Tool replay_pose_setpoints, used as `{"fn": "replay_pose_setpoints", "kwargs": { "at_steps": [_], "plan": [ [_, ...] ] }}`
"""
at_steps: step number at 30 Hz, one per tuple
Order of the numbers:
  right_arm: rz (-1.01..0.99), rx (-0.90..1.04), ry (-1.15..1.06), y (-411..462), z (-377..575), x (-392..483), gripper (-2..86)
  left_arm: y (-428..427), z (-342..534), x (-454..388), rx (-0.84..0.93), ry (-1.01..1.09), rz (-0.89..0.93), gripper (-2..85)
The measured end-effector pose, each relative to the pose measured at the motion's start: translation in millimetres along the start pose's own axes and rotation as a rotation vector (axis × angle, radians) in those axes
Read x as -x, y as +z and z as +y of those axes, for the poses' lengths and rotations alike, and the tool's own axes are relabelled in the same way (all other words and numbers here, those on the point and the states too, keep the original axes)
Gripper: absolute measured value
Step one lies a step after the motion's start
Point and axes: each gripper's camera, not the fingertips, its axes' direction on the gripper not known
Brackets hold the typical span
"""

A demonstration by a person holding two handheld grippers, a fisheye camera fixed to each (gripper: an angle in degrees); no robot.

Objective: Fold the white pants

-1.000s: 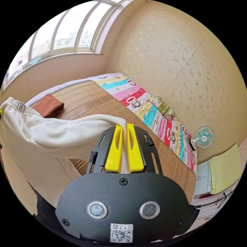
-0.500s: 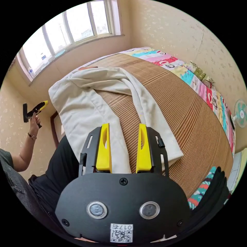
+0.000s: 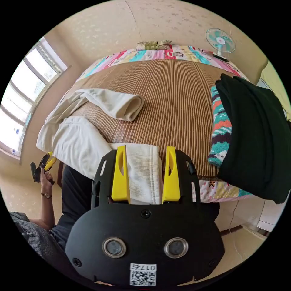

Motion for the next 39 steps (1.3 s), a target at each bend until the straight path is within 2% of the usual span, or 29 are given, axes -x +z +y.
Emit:
{"fn": "replay_pose_setpoints", "kwargs": {
  "at_steps": [1, 3, 5, 7, 9, 11, 13, 14, 15, 17, 18, 20, 22, 26, 28, 29, 31, 32, 35, 37, 39],
  "plan": [
    [-0.005, 0.081, -0.059, 15, -5, 13, 10.6, -3, 0, 0, 0.001, -0.005, -0.011, 12.4],
    [0.033, 0.031, -0.159, -6, -4, 38, 6.3, -23, 1, -2, -0.013, 0.011, -0.006, 4.1],
    [0.118, -0.105, -0.155, -58, -2, 50, 4.9, -36, 1, -4, -0.011, 0.049, 0.048, 1.5],
    [0.171, -0.364, -0.074, -139, 14, 50, 4.4, -48, 2, -13, -0.009, 0.161, 0.164, 0.8],
    [0.23, -0.446, 0.021, -179, 20, 39, 4.6, -44, 6, -28, 0.094, 0.267, 0.286, 0.9],
    [0.311, -0.399, 0.095, -187, 10, 23, 5.4, -38, 15, -33, 0.159, 0.273, 0.283, 2.1],
    [0.338, -0.163, 0.184, -163, -17, -11, 8.4, -40, 28, -31, 0.139, 0.252, 0.238, 4.3],
    [0.347, -0.135, 0.202, -159, -20, -15, 9.9, -47, 36, -26, 0.088, 0.221, 0.193, 5.2],
    [0.355, -0.161, 0.208, -161, -18, -14, 13.0, -56, 43, -21, 0.032, 0.193, 0.167, 6.2],
    [0.334, -0.289, 0.131, -176, -9, 8, 13.8, -70, 50, -13, -0.038, 0.168, 0.163, 7.3],
    [0.313, -0.364, 0.073, -184, -8, 25, 13.5, -77, 52, -8, -0.066, 0.159, 0.163, 7.5],
    [0.241, -0.38, -0.037, -185, -23, 47, 13.5, -82, 52, -6, -0.072, 0.151, 0.149, 7.5],
    [0.132, -0.288, -0.178, -165, -69, 74, 14.4, -81, 48, -8, -0.044, 0.164, 0.133, 7.6],
    [0.017, -0.197, -0.268, -125, -144, 105, 15.7, -67, 43, -21, 0.024, 0.183, 0.13, 7.7],
    [-0.112, -0.151, -0.314, -108, -184, 123, 15.9, -59, 43, -27, 0.047, 0.179, 0.138, 7.7],
    [-0.117, -0.127, -0.33, -103, -194, 129, 15.7, -52, 45, -31, 0.061, 0.176, 0.147, 7.6],
    [-0.011, 0.105, -0.393, -63, -232, 154, 12.7, -43, 48, -35, 0.08, 0.175, 0.158, 7.6],
    [0.039, 0.156, -0.396, -58, -240, 157, 11.3, -38, 51, -36, 0.09, 0.172, 0.159, 7.6],
    [-0.012, 0.167, -0.34, -129, -275, 140, 5.6, -34, 55, -37, 0.096, 0.179, 0.189, 7.4],
    [-0.195, 0.019, -0.321, -228, -290, 97, 4.3, -30, 57, -39, 0.107, 0.218, 0.248, 7.0],
    [-0.409, -0.019, -0.295, -291, -303, 51, 4.0, -18, 59, -43, 0.155, 0.249, 0.277, 6.6]
  ]
}}
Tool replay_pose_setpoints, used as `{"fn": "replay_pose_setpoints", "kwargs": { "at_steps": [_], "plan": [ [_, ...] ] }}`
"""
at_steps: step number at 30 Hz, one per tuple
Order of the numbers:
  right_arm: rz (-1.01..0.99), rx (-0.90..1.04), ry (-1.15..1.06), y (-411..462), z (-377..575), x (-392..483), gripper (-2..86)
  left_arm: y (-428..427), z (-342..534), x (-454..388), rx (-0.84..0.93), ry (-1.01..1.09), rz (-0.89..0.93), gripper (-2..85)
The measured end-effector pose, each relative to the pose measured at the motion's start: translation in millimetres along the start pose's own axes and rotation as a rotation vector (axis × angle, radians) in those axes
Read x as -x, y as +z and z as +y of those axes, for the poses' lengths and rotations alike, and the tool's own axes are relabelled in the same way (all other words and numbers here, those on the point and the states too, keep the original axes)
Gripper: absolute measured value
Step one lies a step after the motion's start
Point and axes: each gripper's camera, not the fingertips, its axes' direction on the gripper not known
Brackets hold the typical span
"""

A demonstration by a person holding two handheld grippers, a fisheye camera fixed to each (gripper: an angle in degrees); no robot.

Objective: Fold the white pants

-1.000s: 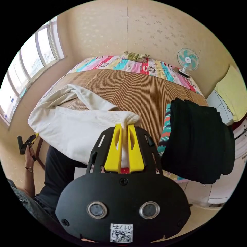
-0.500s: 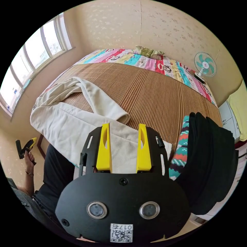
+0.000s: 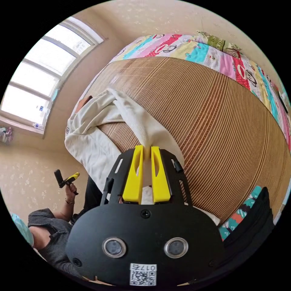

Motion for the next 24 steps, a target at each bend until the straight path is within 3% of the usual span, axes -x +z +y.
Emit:
{"fn": "replay_pose_setpoints", "kwargs": {
  "at_steps": [3, 8, 11, 15, 19, 22, 24],
  "plan": [
    [-0.065, -0.098, 0.106, -101, -5, -51, 4.5, 14, -6, -6, 0.005, 0.037, -0.019, 7.0],
    [0.267, -0.176, 0.475, -155, 9, -141, 11.6, 19, -42, -20, -0.09, 0.073, -0.058, 8.0],
    [0.302, -0.247, 0.426, -158, 34, -135, 14.2, -10, -89, -36, -0.236, 0.102, -0.205, 10.6],
    [0.178, -0.187, 0.25, -121, 70, -112, 12.9, -40, -191, -41, -0.377, 0.098, -0.522, 12.6],
    [-0.049, -0.134, 0.208, -83, 116, -113, 12.3, 0, -290, -2, -0.19, -0.001, -0.629, 18.5],
    [-0.179, -0.128, 0.219, -78, 156, -118, 12.1, 63, -319, 24, 0.009, -0.01, -0.699, 13.7],
    [-0.231, -0.119, 0.207, -86, 181, -118, 11.8, 106, -322, 17, 0.24, 0.098, -0.744, 8.5]
  ]
}}
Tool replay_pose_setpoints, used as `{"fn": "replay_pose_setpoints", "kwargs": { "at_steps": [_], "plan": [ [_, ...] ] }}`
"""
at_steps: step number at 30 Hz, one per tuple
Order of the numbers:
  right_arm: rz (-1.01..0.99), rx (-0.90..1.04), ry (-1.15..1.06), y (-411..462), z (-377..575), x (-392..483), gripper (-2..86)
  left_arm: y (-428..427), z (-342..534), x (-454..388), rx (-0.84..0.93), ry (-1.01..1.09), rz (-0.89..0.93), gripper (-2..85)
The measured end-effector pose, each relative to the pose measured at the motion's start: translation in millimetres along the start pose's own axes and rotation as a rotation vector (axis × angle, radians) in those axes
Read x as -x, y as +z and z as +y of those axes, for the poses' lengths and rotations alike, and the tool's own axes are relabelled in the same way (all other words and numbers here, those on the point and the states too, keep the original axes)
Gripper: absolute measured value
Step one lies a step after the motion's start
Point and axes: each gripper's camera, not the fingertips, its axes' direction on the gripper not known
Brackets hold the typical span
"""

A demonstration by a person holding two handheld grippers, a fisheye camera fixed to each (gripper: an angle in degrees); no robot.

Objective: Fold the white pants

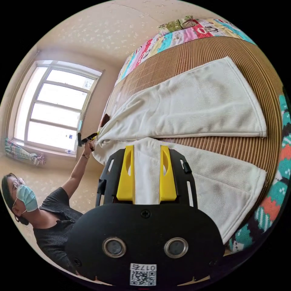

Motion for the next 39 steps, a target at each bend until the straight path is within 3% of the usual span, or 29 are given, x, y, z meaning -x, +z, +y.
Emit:
{"fn": "replay_pose_setpoints", "kwargs": {
  "at_steps": [2, 4, 6, 8, 10, 13, 15, 20, 24, 28, 30, 35, 39],
  "plan": [
    [-0.012, 0.032, -0.029, -14, 24, 3, 11.2, -24, 1, -22, -0.003, 0.115, 0.01, 3.9],
    [0.051, 0.045, -0.031, -34, 51, 9, 10.3, -71, 7, -37, -0.125, 0.165, -0.014, 3.3],
    [0.107, 0.043, -0.029, -47, 61, 13, 10.1, -133, 14, -38, -0.365, 0.166, -0.07, 3.4],
    [0.151, 0.027, -0.039, -56, 63, 16, 10.4, -148, 8, -20, -0.466, 0.082, -0.036, 4.4],
    [0.201, 0.021, -0.025, -56, 58, 18, 11.6, -130, -10, 8, -0.422, -0.043, 0.025, 7.0],
    [0.171, 0.047, -0.054, -53, 63, 30, 13.2, -105, 3, 39, -0.418, -0.243, -0.075, 12.7],
    [0.175, 0.049, -0.052, -56, 79, 36, 13.6, -115, 54, 49, -0.565, -0.283, -0.025, 13.3],
    [0.192, -0.025, 0.095, -71, 139, 20, 13.5, -110, 190, 58, -0.641, -0.398, 0.023, 17.3],
    [0.128, -0.173, 0.294, -74, 173, -18, 13.4, -66, 281, 66, -0.66, -0.591, 0.273, 20.5],
    [0.01, -0.328, 0.406, -70, 187, -37, 13.0, -23, 304, 63, -0.652, -0.688, 0.544, 18.8],
    [0.007, -0.373, 0.407, -67, 189, -37, 12.6, -9, 299, 65, -0.645, -0.66, 0.728, 12.9],
    [-0.076, -0.444, 0.406, -59, 191, -53, 11.5, -37, 296, 63, -0.695, -0.492, 0.94, 5.2],
    [-0.146, -0.478, 0.448, -49, 200, -64, 11.6, -95, 309, 40, -0.795, -0.287, 0.925, 4.9]
  ]
}}
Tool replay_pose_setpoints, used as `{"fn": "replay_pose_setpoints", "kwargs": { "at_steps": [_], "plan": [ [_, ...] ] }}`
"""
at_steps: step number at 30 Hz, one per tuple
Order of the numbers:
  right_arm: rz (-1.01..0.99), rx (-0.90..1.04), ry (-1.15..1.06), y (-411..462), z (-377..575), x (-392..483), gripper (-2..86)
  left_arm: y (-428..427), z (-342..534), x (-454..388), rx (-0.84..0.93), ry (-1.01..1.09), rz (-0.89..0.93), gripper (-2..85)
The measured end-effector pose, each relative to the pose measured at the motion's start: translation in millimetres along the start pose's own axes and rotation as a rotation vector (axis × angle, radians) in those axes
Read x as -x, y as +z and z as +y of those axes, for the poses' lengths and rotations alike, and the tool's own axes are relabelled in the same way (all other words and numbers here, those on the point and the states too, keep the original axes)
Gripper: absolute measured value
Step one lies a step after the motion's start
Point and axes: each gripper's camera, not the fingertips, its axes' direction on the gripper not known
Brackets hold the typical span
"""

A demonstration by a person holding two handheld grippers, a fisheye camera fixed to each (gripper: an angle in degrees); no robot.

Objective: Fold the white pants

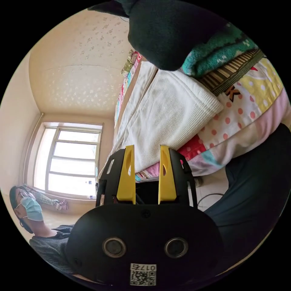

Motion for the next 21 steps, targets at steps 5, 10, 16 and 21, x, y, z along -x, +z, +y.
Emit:
{"fn": "replay_pose_setpoints", "kwargs": {
  "at_steps": [5, 10, 16, 21],
  "plan": [
    [-0.028, -0.042, 0.133, 0, 24, -23, 12.5, -48, 7, -19, -0.115, 0.006, -0.144, 4.9],
    [-0.023, -0.036, 0.124, 21, 20, -50, 11.9, -52, 17, 7, -0.05, -0.105, -0.279, 5.0],
    [0.135, 0.024, -0.195, 10, 33, 11, 3.4, -68, 33, 9, -0.024, -0.06, -0.241, 4.7],
    [0.327, -0.228, -0.557, -33, 50, 118, 2.3, -62, 33, -63, -0.036, 0.198, -0.301, 4.5]
  ]
}}
